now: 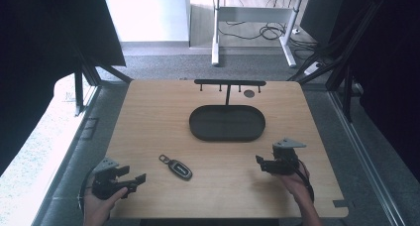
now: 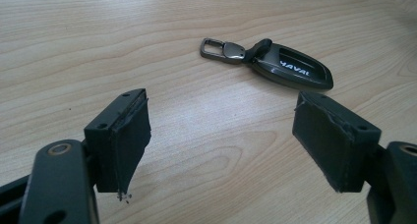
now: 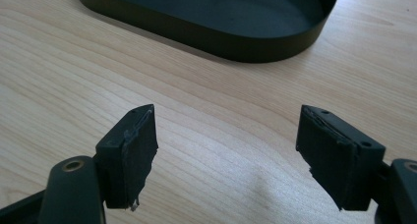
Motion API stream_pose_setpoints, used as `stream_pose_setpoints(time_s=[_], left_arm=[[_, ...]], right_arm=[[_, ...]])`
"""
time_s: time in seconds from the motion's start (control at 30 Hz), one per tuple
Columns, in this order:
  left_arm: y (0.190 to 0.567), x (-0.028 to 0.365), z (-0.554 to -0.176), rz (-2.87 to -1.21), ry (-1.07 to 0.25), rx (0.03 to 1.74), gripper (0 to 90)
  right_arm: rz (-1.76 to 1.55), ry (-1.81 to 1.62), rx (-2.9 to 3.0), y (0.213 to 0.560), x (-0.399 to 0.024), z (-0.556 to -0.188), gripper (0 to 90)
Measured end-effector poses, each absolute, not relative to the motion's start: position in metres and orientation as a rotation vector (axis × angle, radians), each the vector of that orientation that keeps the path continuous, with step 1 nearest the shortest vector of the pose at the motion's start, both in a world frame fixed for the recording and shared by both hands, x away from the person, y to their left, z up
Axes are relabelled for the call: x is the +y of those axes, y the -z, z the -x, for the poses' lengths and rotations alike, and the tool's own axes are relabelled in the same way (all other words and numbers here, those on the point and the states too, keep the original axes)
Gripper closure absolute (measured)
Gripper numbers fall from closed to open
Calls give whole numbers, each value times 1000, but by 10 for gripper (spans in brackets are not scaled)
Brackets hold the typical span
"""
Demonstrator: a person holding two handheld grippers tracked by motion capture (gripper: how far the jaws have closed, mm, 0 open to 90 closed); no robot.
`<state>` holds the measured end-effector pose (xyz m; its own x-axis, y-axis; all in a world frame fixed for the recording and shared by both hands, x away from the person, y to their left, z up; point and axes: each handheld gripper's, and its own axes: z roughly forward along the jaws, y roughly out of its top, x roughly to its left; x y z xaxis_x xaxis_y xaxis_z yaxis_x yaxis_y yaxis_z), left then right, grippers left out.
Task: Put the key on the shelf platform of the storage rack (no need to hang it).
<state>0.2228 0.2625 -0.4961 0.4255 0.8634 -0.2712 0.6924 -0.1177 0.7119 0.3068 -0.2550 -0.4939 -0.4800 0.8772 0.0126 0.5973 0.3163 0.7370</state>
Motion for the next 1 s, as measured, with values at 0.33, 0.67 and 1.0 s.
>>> stream_pose_setpoints(time_s=[0.33,0.67,1.0], left_arm=[[495,263,-223,-1865,-263,1333,223],[496,262,-223,-1871,-258,1327,223],[497,263,-223,-1875,-260,1328,223]], right_arm=[[-1237,-983,2275,478,-238,-309,260],[-1106,-939,2388,451,-204,-314,299],[-1021,-939,2504,437,-170,-322,324]])
